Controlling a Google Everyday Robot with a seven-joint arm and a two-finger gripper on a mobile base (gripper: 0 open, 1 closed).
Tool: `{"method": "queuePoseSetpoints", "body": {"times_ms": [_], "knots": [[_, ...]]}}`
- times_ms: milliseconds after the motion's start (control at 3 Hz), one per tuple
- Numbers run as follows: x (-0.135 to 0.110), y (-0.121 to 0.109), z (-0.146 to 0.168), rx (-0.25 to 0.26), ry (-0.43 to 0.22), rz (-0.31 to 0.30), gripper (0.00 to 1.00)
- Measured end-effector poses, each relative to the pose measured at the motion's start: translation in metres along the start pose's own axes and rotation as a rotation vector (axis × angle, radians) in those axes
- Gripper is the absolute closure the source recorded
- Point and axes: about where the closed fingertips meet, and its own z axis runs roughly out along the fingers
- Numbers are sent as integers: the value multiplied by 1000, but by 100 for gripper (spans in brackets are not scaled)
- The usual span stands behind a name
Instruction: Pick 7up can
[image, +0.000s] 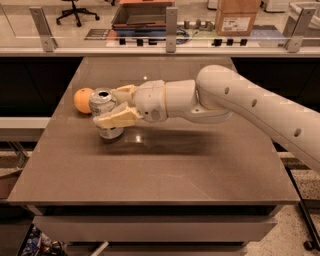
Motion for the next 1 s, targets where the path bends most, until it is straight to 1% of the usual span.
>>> {"method": "queuePoseSetpoints", "body": {"times_ms": [333, 667, 1000], "knots": [[-22, -6, -5, 12, 33, -17, 100], [-53, -12, -13, 29, 61, -56, 100], [-88, -13, -19, 45, 88, -112, 100]]}}
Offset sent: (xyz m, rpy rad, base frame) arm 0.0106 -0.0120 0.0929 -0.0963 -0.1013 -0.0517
